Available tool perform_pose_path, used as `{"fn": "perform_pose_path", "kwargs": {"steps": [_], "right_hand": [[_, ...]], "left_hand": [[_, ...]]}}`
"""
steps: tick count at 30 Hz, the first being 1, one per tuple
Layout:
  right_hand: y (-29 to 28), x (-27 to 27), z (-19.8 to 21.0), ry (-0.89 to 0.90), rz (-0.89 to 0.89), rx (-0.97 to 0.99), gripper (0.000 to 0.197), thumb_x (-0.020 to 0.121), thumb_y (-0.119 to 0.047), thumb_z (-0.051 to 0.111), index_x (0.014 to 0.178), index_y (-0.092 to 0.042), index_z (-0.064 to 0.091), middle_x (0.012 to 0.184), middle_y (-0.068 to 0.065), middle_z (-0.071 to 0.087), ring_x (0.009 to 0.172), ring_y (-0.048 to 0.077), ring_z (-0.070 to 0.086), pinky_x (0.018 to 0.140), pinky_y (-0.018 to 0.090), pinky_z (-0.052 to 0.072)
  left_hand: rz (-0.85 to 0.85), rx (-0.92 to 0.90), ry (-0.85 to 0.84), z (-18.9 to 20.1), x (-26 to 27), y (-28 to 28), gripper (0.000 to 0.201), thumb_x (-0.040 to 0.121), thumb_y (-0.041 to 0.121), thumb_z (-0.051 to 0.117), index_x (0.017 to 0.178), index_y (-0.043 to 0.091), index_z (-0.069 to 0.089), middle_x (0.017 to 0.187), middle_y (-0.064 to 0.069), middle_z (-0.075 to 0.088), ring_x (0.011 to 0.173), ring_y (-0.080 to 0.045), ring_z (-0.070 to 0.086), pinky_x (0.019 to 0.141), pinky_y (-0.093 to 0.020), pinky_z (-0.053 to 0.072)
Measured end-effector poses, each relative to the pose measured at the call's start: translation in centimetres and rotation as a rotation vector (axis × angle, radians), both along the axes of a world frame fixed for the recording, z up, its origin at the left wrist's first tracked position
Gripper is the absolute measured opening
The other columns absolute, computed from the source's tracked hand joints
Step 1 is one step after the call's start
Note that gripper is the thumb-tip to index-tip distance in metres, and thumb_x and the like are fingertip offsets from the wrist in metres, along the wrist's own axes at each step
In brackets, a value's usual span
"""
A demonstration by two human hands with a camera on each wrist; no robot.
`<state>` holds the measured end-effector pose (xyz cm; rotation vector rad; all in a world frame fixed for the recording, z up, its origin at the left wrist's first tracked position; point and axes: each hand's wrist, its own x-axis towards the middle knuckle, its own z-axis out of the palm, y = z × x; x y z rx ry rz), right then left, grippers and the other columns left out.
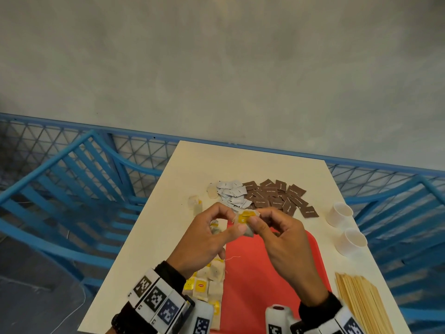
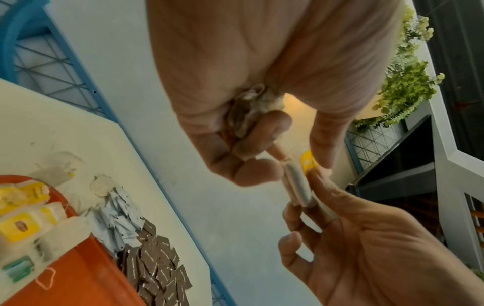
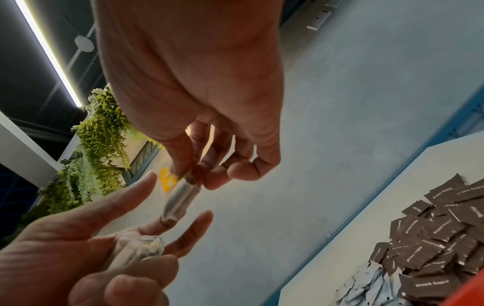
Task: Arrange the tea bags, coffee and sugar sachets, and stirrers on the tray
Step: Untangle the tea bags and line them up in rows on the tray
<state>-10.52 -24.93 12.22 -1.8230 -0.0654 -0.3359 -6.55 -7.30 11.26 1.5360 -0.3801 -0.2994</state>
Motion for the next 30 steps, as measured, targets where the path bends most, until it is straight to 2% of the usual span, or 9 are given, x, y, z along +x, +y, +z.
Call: {"fn": "perform_pose_path", "kwargs": {"steps": [5, 8, 11, 14, 16, 18, 25, 28, 30], "right_hand": [[0.3, 0.2, -0.3, -0.006, 0.011, 0.022, 0.006, 0.086, -0.025, 0.073, 0.084, -0.021, 0.076, 0.080, -0.002, 0.073, 0.077, 0.016, 0.068, 0.069, 0.043, 0.051], [0.8, 0.5, -0.7, -0.009, 0.043, 0.030, 0.005, 0.086, -0.024, 0.073, 0.083, -0.022, 0.076, 0.080, -0.001, 0.074, 0.076, 0.015, 0.069, 0.066, 0.034, 0.050], [1.4, 1.0, -1.6, 0.006, 0.046, 0.030, 0.005, 0.085, -0.023, 0.074, 0.080, -0.022, 0.076, 0.078, -0.002, 0.073, 0.074, 0.011, 0.067, 0.063, 0.024, 0.048], [2.0, 1.3, -2.7, 0.074, 0.083, 0.084, 0.006, 0.086, -0.027, 0.073, 0.090, -0.025, 0.075, 0.083, -0.001, 0.074, 0.079, 0.013, 0.067, 0.066, 0.026, 0.049], [2.3, 1.7, -3.4, 0.119, 0.134, 0.071, 0.014, 0.087, -0.028, 0.072, 0.100, -0.029, 0.075, 0.092, -0.002, 0.074, 0.083, 0.019, 0.067, 0.069, 0.031, 0.052], [2.8, 2.0, -4.2, 0.147, 0.171, 0.052, 0.010, 0.088, -0.023, 0.073, 0.095, -0.027, 0.077, 0.091, -0.001, 0.074, 0.081, 0.022, 0.067, 0.067, 0.038, 0.053], [3.4, 3.6, -6.7, 0.204, 0.096, 0.066, 0.012, 0.088, -0.013, 0.072, 0.083, -0.023, 0.077, 0.081, 0.001, 0.075, 0.079, 0.023, 0.068, 0.076, 0.037, 0.052], [3.3, 4.7, -6.9, 0.202, 0.116, 0.049, 0.015, 0.088, -0.011, 0.072, 0.083, -0.023, 0.078, 0.080, 0.001, 0.075, 0.077, 0.020, 0.068, 0.076, 0.037, 0.051], [3.4, 5.3, -7.1, 0.222, 0.132, 0.029, 0.015, 0.086, -0.009, 0.073, 0.084, -0.023, 0.078, 0.079, 0.000, 0.075, 0.074, 0.016, 0.066, 0.075, 0.039, 0.051]], "left_hand": [[-0.018, -0.006, -0.006, -0.8, 0.0, 0.4, 0.019, 0.088, 0.031, 0.073, 0.097, 0.016, 0.065, 0.105, -0.005, 0.069, 0.075, -0.044, 0.058, 0.052, -0.034, 0.050], [0.009, -0.032, 0.004, -0.9, 0.2, 1.0, 0.016, 0.086, 0.030, 0.071, 0.100, 0.023, 0.067, 0.105, 0.004, 0.067, 0.072, -0.025, 0.061, 0.052, -0.033, 0.051], [0.011, 0.024, -0.025, -1.6, 0.3, 1.5, 0.019, 0.087, 0.035, 0.069, 0.095, 0.018, 0.071, 0.095, 0.002, 0.070, 0.063, -0.028, 0.055, 0.051, -0.034, 0.050], [0.044, 0.027, 0.008, -2.6, 0.4, 2.1, 0.018, 0.088, 0.035, 0.071, 0.088, 0.017, 0.072, 0.089, -0.001, 0.072, 0.062, -0.033, 0.055, 0.051, -0.036, 0.049], [0.038, 0.053, 0.012, -3.3, 0.4, 2.5, 0.012, 0.091, 0.029, 0.072, 0.083, 0.021, 0.071, 0.086, -0.001, 0.072, 0.059, -0.017, 0.057, 0.051, -0.033, 0.048], [0.040, 0.091, 0.004, -3.9, 0.4, 2.8, 0.012, 0.090, 0.027, 0.071, 0.079, 0.023, 0.070, 0.083, 0.000, 0.073, 0.052, -0.005, 0.054, 0.050, -0.030, 0.046], [0.046, 0.071, 0.089, -7.0, 1.2, 3.9, 0.020, 0.083, 0.028, 0.074, 0.095, 0.021, 0.060, 0.095, 0.003, 0.067, 0.058, -0.006, 0.053, 0.050, -0.034, 0.049], [0.056, 0.045, 0.127, -7.5, 2.0, 4.1, 0.028, 0.079, 0.033, 0.077, 0.102, 0.031, 0.062, 0.104, 0.004, 0.068, 0.065, -0.007, 0.059, 0.052, -0.033, 0.051], [0.075, 0.064, 0.106, -7.7, 2.6, 4.0, 0.017, 0.086, 0.028, 0.075, 0.099, 0.035, 0.067, 0.098, 0.009, 0.069, 0.064, -0.009, 0.059, 0.053, -0.031, 0.051]]}}
